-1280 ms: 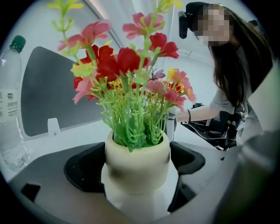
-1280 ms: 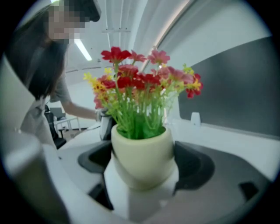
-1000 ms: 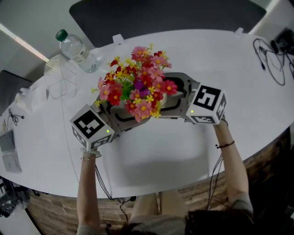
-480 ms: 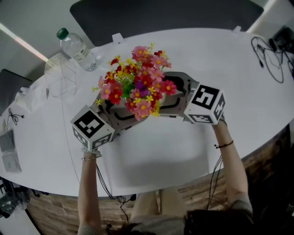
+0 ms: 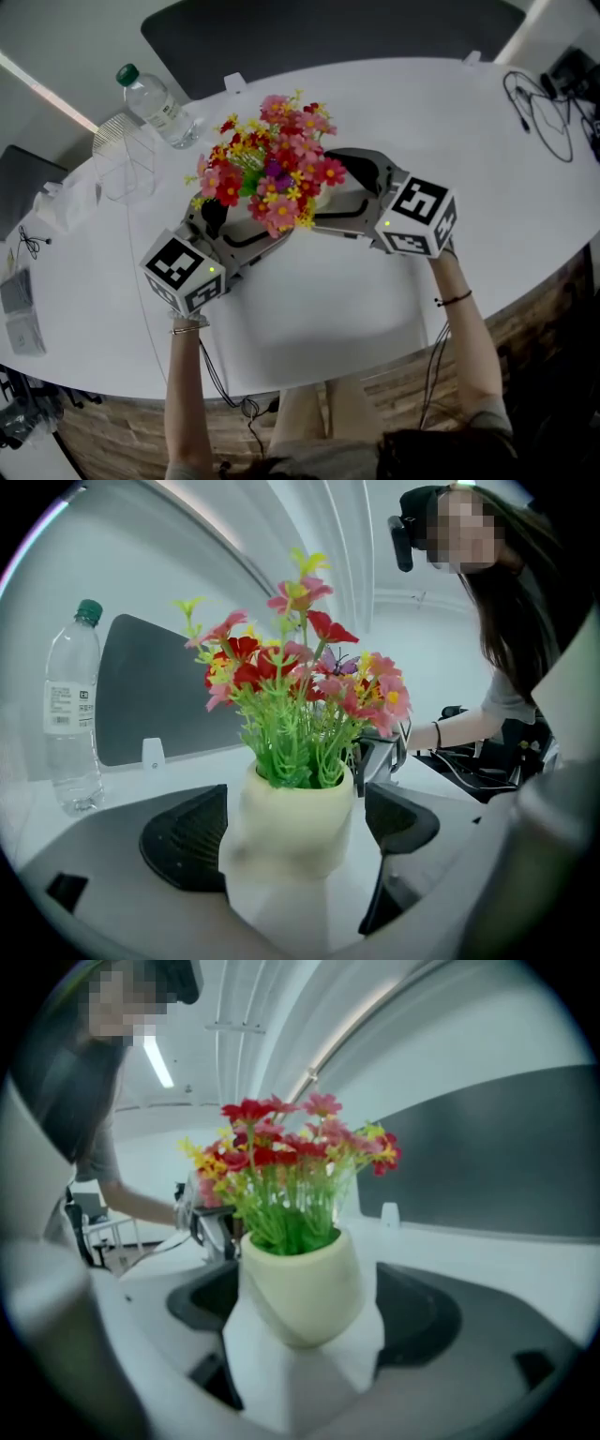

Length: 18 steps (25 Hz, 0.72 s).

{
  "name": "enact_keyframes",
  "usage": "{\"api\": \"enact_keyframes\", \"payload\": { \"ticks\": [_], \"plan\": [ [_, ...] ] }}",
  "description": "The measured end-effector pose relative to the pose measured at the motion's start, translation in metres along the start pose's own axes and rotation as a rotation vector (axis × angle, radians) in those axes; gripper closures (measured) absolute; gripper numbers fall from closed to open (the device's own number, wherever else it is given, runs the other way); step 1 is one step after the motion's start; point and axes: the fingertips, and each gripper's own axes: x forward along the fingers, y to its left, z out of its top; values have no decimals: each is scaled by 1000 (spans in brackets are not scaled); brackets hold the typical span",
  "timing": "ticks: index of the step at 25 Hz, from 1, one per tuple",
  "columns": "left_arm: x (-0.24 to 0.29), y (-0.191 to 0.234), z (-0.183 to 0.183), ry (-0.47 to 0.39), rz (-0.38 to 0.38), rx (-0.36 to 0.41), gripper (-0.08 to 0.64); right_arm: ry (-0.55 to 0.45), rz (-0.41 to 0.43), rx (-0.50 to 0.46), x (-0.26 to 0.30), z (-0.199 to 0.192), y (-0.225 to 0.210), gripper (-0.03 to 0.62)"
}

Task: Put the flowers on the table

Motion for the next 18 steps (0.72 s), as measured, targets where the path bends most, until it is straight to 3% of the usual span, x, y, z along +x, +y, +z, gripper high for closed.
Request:
{"api": "enact_keyframes", "payload": {
  "ticks": [12,18],
  "plan": [
    [-22,4,3,-86,189,-54,101,-40,-90,27,-18,4,9,137],
    [-25,-15,8,-92,215,-48,112,-63,-91,36,-28,12,24,140]
  ]
}}
